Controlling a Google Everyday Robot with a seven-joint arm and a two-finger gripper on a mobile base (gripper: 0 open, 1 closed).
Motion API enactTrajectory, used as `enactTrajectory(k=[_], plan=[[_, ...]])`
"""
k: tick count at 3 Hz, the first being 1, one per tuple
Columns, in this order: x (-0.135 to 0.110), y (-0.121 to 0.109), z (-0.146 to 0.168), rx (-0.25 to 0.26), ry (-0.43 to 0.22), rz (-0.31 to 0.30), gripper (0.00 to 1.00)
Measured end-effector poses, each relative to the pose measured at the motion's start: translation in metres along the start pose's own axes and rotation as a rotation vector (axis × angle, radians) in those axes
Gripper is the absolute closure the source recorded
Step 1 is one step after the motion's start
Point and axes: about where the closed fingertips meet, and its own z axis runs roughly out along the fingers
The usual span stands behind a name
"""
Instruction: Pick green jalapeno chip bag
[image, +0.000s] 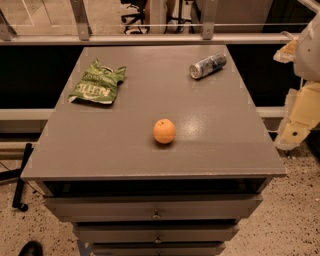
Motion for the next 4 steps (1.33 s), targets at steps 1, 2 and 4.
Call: enactTrajectory(k=[1,2,4], plan=[[0.0,0.0,0.0,0.0,0.0,0.0,0.0],[-0.021,-0.013,0.009,0.009,-0.078,-0.02,0.0],[-0.161,-0.05,0.045,0.003,-0.416,-0.12,0.0]])
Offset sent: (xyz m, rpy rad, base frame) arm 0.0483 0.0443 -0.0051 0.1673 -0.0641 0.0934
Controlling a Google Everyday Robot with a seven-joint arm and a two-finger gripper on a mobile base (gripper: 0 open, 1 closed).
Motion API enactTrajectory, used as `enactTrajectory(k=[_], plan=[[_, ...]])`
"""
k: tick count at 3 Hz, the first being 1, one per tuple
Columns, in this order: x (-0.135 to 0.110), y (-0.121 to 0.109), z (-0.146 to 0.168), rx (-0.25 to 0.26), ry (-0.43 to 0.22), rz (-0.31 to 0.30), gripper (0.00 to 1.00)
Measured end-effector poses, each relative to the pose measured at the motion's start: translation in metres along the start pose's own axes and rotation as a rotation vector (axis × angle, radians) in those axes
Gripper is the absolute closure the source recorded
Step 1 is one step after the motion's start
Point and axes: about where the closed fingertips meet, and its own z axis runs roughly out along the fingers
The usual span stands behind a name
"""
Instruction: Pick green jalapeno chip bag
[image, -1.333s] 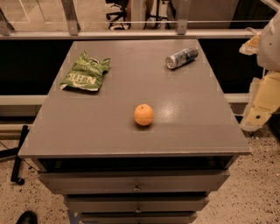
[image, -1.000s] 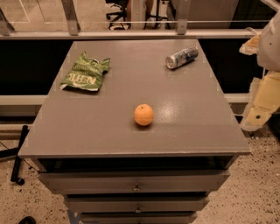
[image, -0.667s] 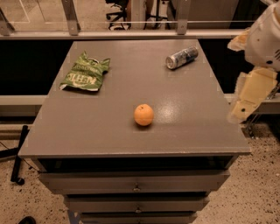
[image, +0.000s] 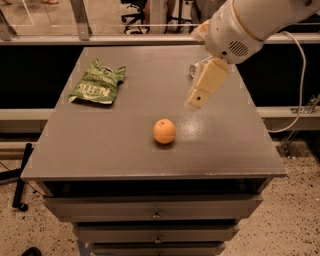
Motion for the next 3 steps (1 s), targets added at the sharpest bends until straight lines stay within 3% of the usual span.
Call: enactTrajectory(k=[1,2,3], plan=[[0.0,0.0,0.0,0.0,0.0,0.0,0.0],[-0.013,-0.019,0.026,0.014,-0.091,-0.008,0.0],[-0.045,-0.061,0.077,0.023,-0.267,-0.012,0.0]])
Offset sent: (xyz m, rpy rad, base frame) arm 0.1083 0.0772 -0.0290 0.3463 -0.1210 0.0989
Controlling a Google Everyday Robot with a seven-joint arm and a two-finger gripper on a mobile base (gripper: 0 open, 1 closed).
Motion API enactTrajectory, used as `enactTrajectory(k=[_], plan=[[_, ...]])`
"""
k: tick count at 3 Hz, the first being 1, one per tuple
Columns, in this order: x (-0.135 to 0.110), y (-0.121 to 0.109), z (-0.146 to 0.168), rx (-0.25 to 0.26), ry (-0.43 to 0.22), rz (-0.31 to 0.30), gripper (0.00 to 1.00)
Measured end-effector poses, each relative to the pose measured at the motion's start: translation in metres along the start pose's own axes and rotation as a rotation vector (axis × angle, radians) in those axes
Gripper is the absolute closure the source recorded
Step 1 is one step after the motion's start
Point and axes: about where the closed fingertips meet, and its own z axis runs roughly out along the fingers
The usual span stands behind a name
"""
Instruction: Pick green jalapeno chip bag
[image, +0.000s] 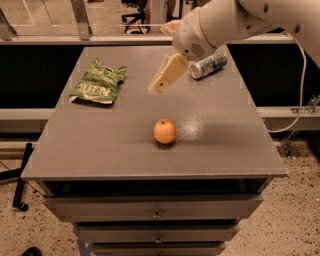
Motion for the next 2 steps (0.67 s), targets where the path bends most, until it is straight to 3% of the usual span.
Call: enactTrajectory(k=[1,2], plan=[[-0.011,-0.032,0.056,-0.002,-0.1,0.014,0.0],[-0.01,-0.056,0.112,-0.004,-0.141,0.058,0.0]])
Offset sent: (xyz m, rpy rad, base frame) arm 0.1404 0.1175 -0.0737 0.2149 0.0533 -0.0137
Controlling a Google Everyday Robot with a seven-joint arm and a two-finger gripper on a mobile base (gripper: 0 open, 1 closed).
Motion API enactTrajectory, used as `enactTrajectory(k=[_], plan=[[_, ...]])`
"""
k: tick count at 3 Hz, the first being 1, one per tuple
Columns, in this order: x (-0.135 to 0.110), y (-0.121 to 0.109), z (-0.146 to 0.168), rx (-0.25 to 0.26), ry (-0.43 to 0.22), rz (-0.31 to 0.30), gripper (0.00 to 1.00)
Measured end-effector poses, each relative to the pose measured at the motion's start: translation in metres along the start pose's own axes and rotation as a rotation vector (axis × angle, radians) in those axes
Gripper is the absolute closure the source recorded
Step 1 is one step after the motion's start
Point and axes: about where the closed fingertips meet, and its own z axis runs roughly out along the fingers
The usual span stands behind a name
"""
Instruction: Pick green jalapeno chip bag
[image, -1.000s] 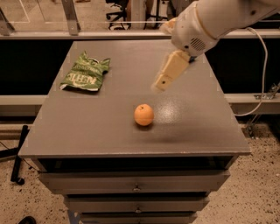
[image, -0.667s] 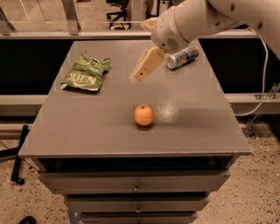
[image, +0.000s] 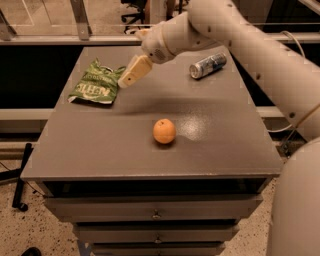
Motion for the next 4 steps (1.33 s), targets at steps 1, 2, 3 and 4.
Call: enactTrajectory(k=[1,2,3,4], plan=[[0.008,-0.012,0.056,-0.025,-0.025,0.065,0.0],[0.015,-0.012,0.088,-0.047,-0.03,0.098,0.0],[0.023,-0.011,0.105,-0.051,-0.025,0.112,0.15],[0.02,-0.012,0.111,-0.042,-0.039,0.112,0.38]])
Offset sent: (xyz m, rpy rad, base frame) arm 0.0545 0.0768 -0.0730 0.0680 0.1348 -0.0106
